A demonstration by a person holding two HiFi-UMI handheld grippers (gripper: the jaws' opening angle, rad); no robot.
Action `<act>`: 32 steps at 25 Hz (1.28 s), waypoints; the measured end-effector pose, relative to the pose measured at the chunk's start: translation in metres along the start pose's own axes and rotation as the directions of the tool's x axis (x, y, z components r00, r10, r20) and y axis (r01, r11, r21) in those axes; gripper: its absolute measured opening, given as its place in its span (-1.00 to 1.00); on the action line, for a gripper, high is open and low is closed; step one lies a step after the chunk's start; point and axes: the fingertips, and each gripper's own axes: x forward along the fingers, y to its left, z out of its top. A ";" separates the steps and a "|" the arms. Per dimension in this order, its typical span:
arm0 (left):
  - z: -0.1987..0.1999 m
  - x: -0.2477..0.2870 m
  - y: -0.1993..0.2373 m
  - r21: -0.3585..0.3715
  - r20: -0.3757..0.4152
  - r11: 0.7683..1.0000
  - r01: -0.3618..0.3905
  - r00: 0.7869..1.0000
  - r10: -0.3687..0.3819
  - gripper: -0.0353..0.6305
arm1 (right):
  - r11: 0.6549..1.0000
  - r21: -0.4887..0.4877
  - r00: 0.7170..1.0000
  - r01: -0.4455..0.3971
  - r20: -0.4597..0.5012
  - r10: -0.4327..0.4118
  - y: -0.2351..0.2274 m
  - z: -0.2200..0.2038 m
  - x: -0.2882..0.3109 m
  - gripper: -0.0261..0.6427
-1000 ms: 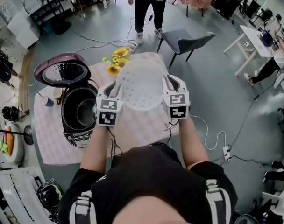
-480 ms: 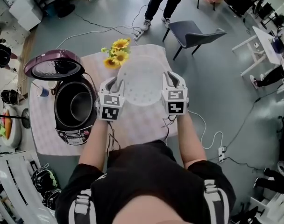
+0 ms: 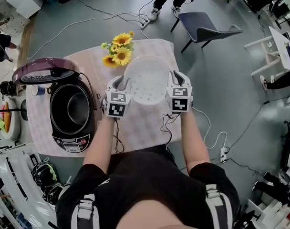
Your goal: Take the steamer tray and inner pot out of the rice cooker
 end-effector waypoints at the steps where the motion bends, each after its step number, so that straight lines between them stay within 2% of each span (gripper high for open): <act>1: -0.004 0.008 0.000 -0.003 -0.006 1.000 0.002 1.000 -0.002 -0.61 | 1.000 0.005 1.000 0.002 -0.009 -0.001 -0.002 -0.004 0.006 -0.78; 13: -0.056 0.080 -0.003 0.015 -0.120 1.000 0.003 0.993 -0.001 -0.62 | 0.999 0.050 0.993 -0.020 -0.113 0.025 -0.011 -0.068 0.066 -0.79; 18: -0.066 0.100 -0.002 0.020 -0.131 1.000 0.001 0.991 0.002 -0.63 | 0.997 0.074 0.991 -0.017 -0.132 0.027 -0.015 -0.085 0.087 -0.81; 22: -0.072 0.110 0.002 0.044 -0.149 0.999 -0.009 0.989 0.015 -0.68 | 0.997 0.076 0.993 -0.013 -0.115 0.021 -0.017 -0.084 0.100 -0.83; 27: -0.085 0.112 0.003 0.042 -0.187 0.999 -0.018 0.982 0.026 -0.68 | 0.996 0.079 0.993 -0.029 -0.109 0.038 -0.010 -0.080 0.100 -0.83; 32: -0.071 0.102 0.013 0.084 -0.142 0.993 -0.078 0.986 0.090 -0.65 | 0.996 0.085 0.995 -0.035 -0.094 0.043 -0.006 -0.070 0.090 -0.83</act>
